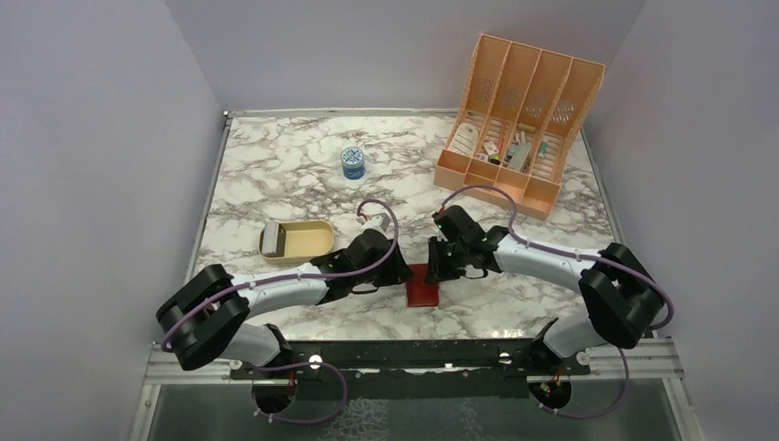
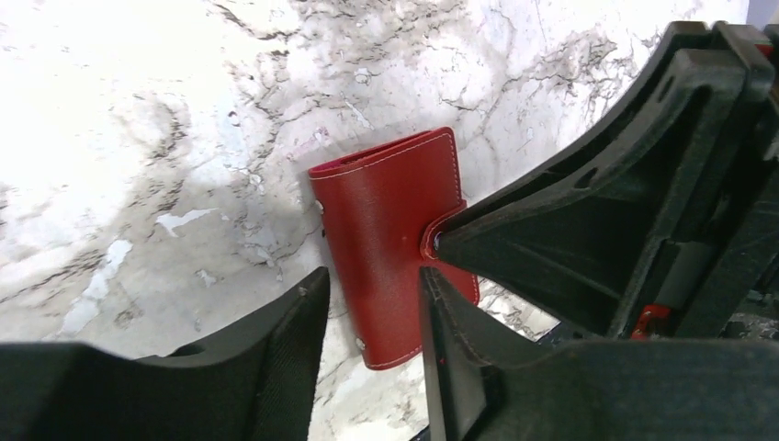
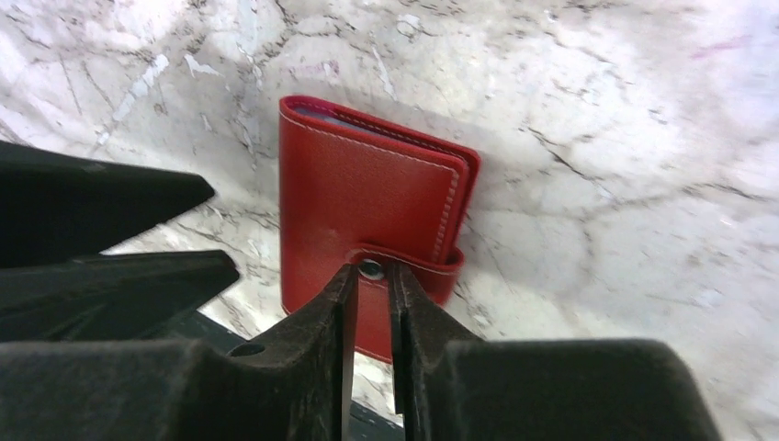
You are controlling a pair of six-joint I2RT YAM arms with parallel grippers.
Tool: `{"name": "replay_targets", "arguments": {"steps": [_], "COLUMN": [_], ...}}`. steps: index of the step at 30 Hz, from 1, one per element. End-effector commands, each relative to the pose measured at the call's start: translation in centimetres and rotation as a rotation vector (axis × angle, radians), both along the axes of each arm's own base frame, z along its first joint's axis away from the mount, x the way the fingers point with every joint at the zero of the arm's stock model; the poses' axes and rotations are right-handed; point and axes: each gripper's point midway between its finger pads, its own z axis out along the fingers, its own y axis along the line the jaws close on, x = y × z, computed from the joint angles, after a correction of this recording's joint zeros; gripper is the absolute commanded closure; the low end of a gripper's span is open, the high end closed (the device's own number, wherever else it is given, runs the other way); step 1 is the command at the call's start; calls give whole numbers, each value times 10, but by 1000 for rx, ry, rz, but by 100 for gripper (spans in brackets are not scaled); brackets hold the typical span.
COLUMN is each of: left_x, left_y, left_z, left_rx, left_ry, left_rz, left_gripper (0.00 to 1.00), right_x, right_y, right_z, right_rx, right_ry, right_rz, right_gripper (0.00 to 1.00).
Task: Put the credit cards into the card holder
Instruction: Close the card holder at the center of the board, then reset both arms
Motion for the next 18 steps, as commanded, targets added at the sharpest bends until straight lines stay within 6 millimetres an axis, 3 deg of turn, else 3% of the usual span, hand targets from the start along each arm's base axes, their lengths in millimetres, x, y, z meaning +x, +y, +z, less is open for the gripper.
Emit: {"name": "replay_targets", "arguments": {"steps": [1, 6, 8, 9, 10, 11, 12, 18], "left_x": [10, 12, 12, 12, 11, 10, 9, -4], "left_y": [9, 15, 19, 21, 23, 25, 28, 46], "left_z": [28, 80, 105, 119, 133, 147, 160, 239], "left_rx": [38, -7, -30, -43, -57, -70, -79, -171], "left_ry": [-78, -173, -215, -241, -267, -292, -317, -482], "left_rz": [33, 29, 29, 26, 19, 14, 9, -23], "left_gripper": [55, 42, 35, 26, 7, 2, 1, 1], "right_x": [10, 19, 15, 14, 12, 10, 9, 3], "right_y": [-12, -21, -27, -31, -35, -40, -46, -77], "right_z": [35, 109, 142, 156, 168, 180, 190, 238], "right_rx": [-11, 106, 179, 206, 233, 254, 269, 302], "right_ry": [-111, -295, -377, -412, -445, -478, -509, -651], "right_rz": [-39, -113, -131, -140, -151, -164, -180, -255], "right_gripper": [76, 54, 39, 30, 21, 10, 6, 4]}}
